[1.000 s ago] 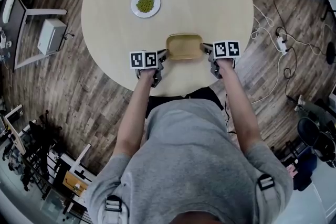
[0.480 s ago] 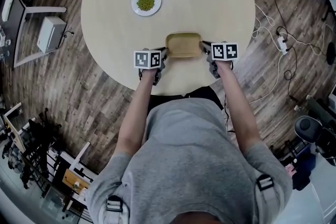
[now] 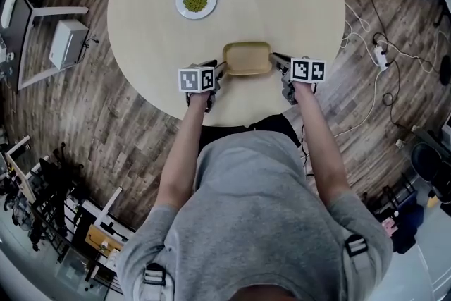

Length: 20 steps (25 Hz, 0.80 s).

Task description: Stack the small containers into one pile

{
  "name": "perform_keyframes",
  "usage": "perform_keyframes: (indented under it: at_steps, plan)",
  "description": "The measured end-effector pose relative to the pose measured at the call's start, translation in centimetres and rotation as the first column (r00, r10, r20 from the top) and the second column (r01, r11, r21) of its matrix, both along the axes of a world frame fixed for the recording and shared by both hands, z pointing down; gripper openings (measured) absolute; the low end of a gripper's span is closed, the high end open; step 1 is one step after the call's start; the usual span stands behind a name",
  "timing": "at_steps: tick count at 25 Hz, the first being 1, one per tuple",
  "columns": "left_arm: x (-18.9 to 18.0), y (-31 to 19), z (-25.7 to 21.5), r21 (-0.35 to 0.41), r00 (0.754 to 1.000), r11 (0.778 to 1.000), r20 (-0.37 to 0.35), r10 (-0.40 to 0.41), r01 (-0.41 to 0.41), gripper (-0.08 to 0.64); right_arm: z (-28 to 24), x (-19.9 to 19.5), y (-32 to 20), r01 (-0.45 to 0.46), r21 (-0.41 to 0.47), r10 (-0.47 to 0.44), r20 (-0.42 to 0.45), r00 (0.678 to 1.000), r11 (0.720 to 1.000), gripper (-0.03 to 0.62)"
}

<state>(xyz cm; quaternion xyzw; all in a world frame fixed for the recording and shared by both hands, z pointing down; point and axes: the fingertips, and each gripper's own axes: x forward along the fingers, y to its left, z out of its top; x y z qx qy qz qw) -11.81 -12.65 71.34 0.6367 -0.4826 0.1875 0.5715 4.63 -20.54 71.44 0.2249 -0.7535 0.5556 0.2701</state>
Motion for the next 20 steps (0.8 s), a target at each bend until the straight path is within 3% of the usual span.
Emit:
perform_keyframes:
  at_steps: [3,6,13,17,20]
  plan:
    - [-0.1,-0.2,0.0,0.013,1.0,1.0,-0.01,-0.014,0.014,0.183,0.0,-0.1,-0.2,0.003,0.008,-0.003,0.003,1.0,1.0,0.072]
    - [-0.4,-0.2,0.0,0.033,0.999,0.999,0.032,-0.009,0.008,0.196,0.0,-0.2,-0.2,0.01,0.033,-0.011,0.013,1.0,0.999,0.071]
    - [-0.8,0.2,-1.6,0.091,0.992,0.996,0.119,-0.036,0.025,0.178,-0.5,-0.1,0.0,0.066,0.181,-0.076,0.045,0.996,0.981,0.103]
    - [-0.7,1.0,-4.0,0.161,0.98,0.986,0.183,-0.076,0.046,0.175,-1.7,0.7,-0.4,0.046,0.267,-0.071,0.082,0.994,0.963,0.056]
    - [-0.2,1.2,-5.7,0.232,0.973,0.972,0.213,-0.092,0.041,0.133,-3.0,0.8,-0.5,0.053,0.324,-0.094,0.112,0.989,0.944,0.008]
